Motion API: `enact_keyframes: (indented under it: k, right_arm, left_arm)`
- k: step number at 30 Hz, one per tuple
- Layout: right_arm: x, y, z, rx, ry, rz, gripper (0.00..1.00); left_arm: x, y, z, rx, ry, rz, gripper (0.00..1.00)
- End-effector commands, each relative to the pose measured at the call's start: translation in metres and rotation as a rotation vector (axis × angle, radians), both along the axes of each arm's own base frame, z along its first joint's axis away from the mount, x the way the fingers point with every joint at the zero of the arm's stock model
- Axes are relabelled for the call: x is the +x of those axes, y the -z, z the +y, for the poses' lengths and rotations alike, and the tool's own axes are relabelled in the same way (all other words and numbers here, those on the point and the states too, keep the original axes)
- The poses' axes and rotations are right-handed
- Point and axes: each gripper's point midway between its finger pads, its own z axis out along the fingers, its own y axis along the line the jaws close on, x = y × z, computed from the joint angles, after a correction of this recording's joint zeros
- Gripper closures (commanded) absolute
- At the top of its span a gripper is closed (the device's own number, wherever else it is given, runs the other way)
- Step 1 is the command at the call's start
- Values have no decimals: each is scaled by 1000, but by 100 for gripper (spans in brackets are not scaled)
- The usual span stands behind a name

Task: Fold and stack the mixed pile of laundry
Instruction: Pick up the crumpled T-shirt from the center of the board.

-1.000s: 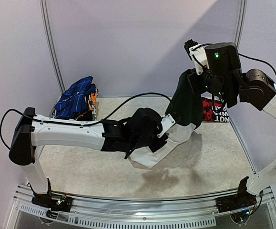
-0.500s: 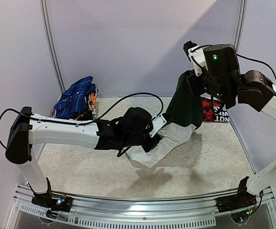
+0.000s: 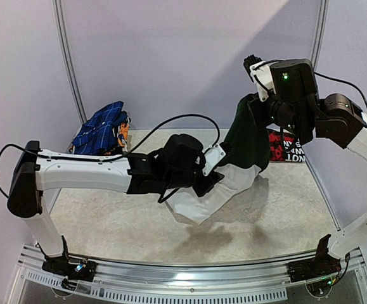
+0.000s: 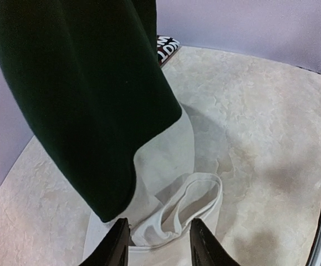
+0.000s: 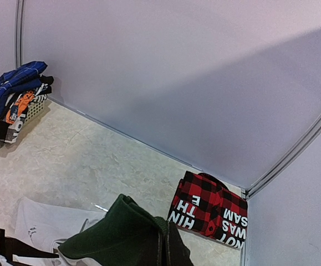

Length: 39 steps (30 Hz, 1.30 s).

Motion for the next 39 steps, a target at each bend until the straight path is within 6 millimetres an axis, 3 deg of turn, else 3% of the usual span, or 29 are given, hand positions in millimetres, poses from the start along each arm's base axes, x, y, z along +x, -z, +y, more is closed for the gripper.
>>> enact_keyframes:
  k: [1, 14, 20, 24, 25, 26, 27, 30, 34, 39]
  right_arm:
    - [3, -7, -4, 28, 24, -26, 100]
    - [3, -9, -5, 31, 25, -31, 100]
    - [3, -8, -4, 29, 26, -28, 100]
    - [3, -8, -5, 27, 28, -28, 100]
    - [3, -8, -5, 27, 29, -28, 100]
    - [3, -7, -4, 25, 29, -27, 100]
    - [3, -7, -4, 27, 29, -27, 100]
    - [4, -8, -4, 26, 33, -28, 100]
    - [5, -7, -9, 23, 56, -29, 100]
    - [9, -14, -32, 54, 114, -38, 100]
  left_arm:
    - [9, 5, -3, 22, -28, 0, 61]
    - [16, 28, -4, 70, -38, 20, 62]
    - [24, 27, -2, 64, -62, 0, 66]
    - [26, 28, -3, 66, -62, -5, 75]
    - [27, 29, -3, 69, -65, -6, 81]
    - [28, 30, -2, 70, -71, -8, 95]
    - [29, 30, -2, 69, -75, -11, 100]
    - [28, 29, 1, 62, -75, -14, 100]
    - [24, 13, 17, 41, -94, -30, 100]
    - [17, -22, 61, 17, -152, -69, 100]
